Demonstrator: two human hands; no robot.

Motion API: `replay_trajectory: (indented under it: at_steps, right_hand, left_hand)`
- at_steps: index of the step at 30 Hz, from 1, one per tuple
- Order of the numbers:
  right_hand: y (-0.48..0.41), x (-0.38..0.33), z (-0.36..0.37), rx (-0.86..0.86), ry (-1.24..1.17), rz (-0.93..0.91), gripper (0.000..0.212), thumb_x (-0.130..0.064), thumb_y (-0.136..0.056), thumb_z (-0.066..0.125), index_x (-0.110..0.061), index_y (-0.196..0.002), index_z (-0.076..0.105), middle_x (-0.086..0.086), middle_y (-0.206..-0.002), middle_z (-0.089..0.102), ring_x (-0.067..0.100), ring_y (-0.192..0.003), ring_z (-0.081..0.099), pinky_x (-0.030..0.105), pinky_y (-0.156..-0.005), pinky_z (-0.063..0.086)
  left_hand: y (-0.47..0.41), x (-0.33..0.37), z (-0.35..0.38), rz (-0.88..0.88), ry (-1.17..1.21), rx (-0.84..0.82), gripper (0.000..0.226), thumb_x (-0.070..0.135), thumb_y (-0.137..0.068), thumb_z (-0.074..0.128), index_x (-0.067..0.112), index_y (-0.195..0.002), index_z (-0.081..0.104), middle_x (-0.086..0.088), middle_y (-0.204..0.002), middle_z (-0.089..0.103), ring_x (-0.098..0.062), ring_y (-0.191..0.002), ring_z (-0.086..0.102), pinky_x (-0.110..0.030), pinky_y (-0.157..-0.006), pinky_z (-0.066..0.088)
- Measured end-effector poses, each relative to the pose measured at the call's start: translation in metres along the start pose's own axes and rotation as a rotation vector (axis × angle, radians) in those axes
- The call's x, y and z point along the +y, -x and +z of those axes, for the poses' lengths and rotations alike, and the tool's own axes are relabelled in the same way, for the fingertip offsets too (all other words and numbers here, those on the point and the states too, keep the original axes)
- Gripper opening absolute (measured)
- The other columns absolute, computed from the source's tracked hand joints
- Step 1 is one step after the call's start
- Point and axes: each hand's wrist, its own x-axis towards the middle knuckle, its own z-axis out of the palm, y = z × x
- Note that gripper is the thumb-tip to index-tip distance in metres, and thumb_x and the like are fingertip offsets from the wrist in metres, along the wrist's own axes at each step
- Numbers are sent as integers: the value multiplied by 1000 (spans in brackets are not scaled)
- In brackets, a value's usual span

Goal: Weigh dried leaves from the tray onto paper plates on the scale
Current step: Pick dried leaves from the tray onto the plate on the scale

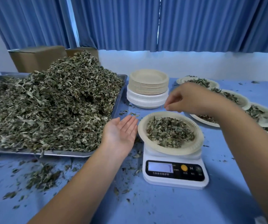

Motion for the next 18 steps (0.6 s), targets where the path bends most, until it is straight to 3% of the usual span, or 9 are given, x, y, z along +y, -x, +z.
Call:
replay_trajectory:
  at_steps: [2, 5, 9, 14, 18]
  right_hand:
    - [3, 11, -10, 27, 16, 52, 6, -21, -84, 71, -21, -82, 76, -12, -70, 69, -7, -53, 58, 7, -45, 41]
    - [7, 28, -20, -56, 126, 180, 13, -30, -87, 68, -19, -84, 73, -3, -76, 70, 7, -63, 62, 20, -52, 45]
    - [11, 44, -21, -310, 68, 348, 22, -32, -90, 65, -10, -93, 68, 7, -90, 70, 19, -78, 69, 28, -62, 58]
    - [11, 52, -16, -415, -19, 380, 18, -14, -86, 66, -5, -102, 66, 12, -87, 73, 20, -74, 73, 29, -61, 59]
    - [9, 60, -17, -407, -100, 384, 17, -11, -88, 62, -4, -102, 67, 16, -81, 74, 24, -71, 72, 35, -71, 61]
  left_hand:
    - [0, 0, 0, 3, -83, -4, 32, 17, -101, 38, -4, -119, 55, -17, -122, 60, -27, -115, 57, -34, -96, 47]
    - [-2, -1, 0, 44, -271, 5, 24, 8, -97, 46, -1, -118, 55, -13, -113, 64, -20, -103, 62, -26, -75, 52]
    - [0, -7, 2, 107, -516, 25, 7, 4, -89, 59, 0, -93, 63, -6, -73, 73, -11, -63, 69, -22, -59, 57]
    - [5, -12, 2, 189, -827, 9, 8, 6, -89, 62, 4, -95, 67, -8, -82, 74, -12, -64, 69, -22, -61, 58]
    - [7, -15, 4, 216, -877, 42, 7, 8, -89, 63, 7, -94, 68, -12, -83, 72, -15, -67, 61, -24, -64, 55]
